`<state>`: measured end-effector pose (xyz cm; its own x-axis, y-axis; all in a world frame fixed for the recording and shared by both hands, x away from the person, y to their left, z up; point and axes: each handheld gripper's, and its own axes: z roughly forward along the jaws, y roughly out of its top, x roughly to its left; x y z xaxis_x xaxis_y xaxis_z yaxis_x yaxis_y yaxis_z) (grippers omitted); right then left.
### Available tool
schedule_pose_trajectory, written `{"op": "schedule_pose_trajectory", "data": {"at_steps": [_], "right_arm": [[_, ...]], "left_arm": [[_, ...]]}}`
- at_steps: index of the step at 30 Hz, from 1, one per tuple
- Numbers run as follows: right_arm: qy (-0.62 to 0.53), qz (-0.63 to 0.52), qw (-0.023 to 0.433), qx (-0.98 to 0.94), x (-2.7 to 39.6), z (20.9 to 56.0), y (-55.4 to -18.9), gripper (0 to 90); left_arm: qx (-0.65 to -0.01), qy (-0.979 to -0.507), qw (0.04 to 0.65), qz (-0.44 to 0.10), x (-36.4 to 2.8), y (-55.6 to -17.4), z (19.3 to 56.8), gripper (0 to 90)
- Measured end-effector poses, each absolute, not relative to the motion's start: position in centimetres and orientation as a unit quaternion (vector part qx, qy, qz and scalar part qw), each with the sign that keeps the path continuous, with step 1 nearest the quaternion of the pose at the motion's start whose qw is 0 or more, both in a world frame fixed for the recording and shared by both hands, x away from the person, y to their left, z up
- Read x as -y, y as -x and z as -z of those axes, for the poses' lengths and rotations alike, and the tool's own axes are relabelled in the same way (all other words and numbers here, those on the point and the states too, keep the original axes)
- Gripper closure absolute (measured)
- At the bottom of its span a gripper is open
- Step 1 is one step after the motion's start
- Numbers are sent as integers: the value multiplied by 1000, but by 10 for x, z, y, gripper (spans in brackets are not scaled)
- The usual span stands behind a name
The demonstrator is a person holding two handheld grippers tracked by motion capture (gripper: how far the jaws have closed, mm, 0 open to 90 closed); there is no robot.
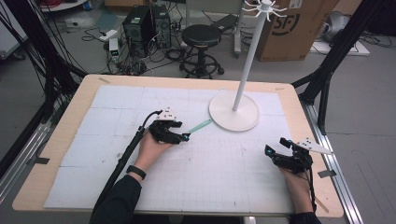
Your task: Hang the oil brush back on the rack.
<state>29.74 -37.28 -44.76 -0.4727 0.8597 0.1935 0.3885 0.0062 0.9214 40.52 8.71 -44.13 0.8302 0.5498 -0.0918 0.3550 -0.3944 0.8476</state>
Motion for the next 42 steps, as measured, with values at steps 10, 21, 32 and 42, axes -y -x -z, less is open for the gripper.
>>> {"op": "schedule_pose_trajectory", "data": {"at_steps": [10, 21, 32, 42], "right_arm": [[-463, -531, 222, -674, 373, 448, -297, 157], [-465, -531, 220, -673, 373, 447, -297, 157], [-464, -531, 220, -674, 372, 447, -297, 157], [-464, -531, 220, -673, 372, 447, -297, 157]], "left_arm": [[-276, -849, 432, -126, -76, -407, 447, 575], [-284, -857, 410, -130, -71, -407, 446, 733], [-288, -857, 410, -121, -71, -407, 446, 816], [-282, -859, 408, -127, -73, -405, 442, 823]]}}
